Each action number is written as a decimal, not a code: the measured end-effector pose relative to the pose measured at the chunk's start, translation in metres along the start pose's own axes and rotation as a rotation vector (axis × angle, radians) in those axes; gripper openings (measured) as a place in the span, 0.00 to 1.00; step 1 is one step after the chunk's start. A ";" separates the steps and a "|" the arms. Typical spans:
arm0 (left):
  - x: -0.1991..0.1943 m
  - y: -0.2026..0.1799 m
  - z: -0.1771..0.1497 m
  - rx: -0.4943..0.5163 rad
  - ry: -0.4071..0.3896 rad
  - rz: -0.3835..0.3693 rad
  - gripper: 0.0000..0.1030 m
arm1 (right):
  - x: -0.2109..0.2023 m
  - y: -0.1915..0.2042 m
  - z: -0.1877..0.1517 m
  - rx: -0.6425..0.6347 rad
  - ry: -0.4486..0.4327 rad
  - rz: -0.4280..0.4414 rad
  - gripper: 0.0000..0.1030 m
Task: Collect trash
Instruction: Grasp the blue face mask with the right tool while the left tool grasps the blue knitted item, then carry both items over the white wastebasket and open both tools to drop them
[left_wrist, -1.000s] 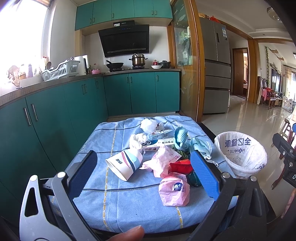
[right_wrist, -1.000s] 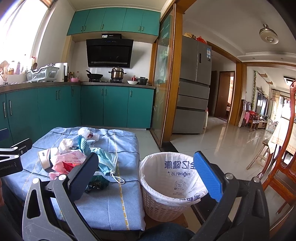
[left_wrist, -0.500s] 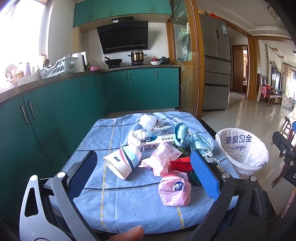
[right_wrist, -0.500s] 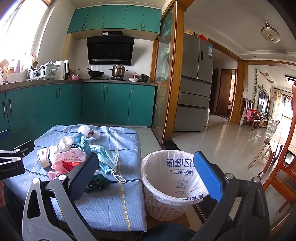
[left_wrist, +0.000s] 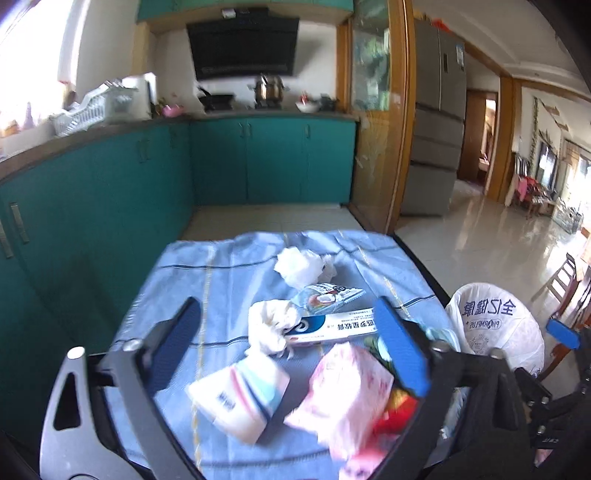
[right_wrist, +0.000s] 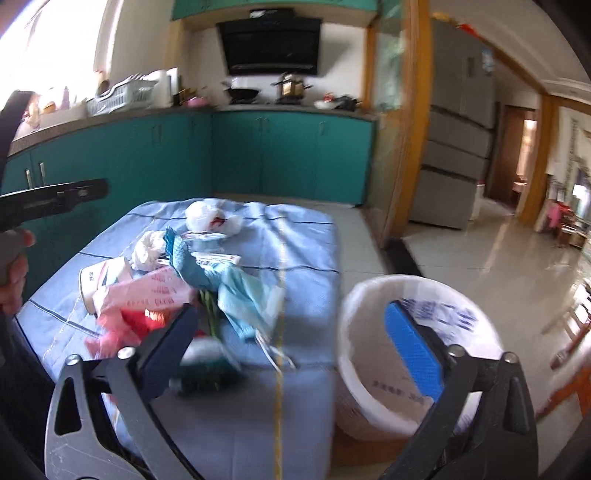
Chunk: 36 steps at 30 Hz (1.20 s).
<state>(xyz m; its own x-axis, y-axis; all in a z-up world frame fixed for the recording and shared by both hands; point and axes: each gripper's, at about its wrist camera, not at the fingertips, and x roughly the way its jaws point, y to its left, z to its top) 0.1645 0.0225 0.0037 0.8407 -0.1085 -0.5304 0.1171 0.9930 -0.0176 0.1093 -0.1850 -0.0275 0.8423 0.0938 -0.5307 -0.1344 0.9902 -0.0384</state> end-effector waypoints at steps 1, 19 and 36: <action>0.011 0.000 0.003 0.007 0.022 -0.012 0.75 | 0.019 0.000 0.008 -0.014 0.034 0.042 0.80; 0.059 -0.039 -0.027 0.127 0.114 -0.328 0.90 | 0.095 -0.003 0.000 -0.070 0.232 0.167 0.21; 0.076 -0.074 -0.035 0.181 0.158 -0.381 0.07 | 0.047 -0.057 0.010 0.008 0.064 -0.022 0.20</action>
<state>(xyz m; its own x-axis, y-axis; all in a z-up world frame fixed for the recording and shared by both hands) 0.2016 -0.0577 -0.0647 0.6298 -0.4426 -0.6382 0.5053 0.8576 -0.0961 0.1618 -0.2358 -0.0422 0.8098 0.0653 -0.5831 -0.1117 0.9928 -0.0438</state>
